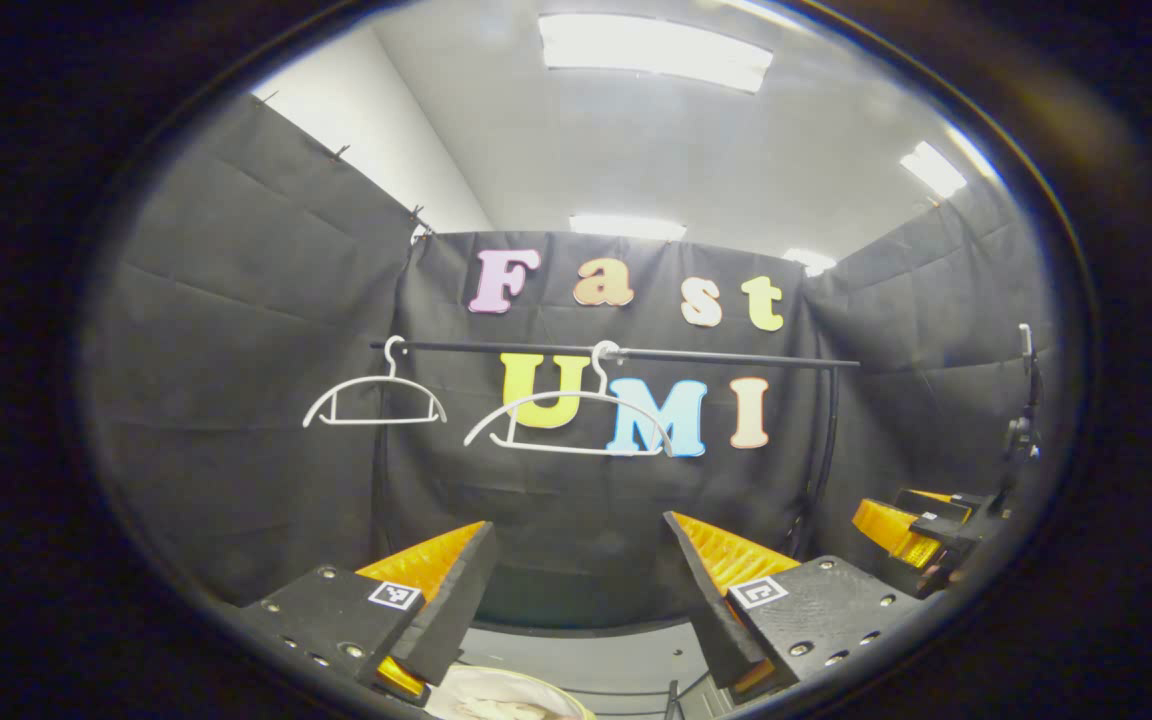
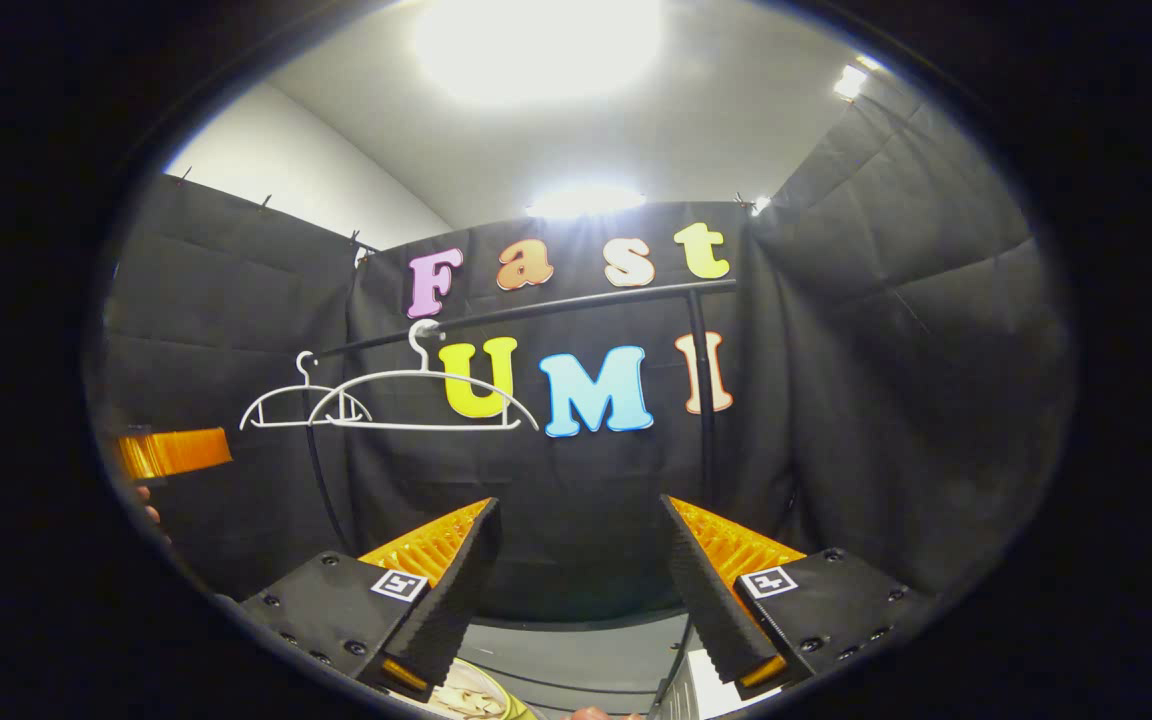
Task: Grasp the clothes on the hanger with both hands and then place them into the laundry hamper below.
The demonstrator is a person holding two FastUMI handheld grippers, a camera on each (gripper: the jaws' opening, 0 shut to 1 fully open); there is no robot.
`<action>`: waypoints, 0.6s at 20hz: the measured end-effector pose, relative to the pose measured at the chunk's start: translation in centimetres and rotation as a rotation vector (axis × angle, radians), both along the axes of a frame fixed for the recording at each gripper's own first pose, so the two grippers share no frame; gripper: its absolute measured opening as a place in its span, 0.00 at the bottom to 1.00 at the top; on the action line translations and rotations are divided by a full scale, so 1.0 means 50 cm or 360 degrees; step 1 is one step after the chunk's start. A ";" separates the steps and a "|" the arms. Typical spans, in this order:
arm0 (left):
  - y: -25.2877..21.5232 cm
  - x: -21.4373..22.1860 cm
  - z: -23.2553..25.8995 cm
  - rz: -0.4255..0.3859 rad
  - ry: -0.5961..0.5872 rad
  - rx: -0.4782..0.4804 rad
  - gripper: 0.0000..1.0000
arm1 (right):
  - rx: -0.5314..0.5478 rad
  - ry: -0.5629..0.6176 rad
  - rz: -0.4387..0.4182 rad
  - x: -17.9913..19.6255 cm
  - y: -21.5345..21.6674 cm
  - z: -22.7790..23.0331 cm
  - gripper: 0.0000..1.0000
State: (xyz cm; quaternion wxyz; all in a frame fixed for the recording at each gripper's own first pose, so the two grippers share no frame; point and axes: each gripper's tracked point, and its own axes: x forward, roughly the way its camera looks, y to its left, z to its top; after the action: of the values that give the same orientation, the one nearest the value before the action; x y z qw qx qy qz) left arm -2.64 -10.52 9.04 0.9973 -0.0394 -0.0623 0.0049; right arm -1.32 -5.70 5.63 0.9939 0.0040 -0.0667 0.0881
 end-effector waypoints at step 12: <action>0.017 0.086 -0.124 -0.0075 0.0136 0.0066 0.95 | 0.0084 0.0214 -0.0189 0.016 -0.026 -0.099 0.97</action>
State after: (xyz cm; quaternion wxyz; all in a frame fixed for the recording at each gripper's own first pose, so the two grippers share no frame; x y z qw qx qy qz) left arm 1.68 -9.65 2.86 0.9995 -0.0200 -0.0188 -0.0183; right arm -0.55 -6.98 0.66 0.9991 0.0322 -0.0022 0.0268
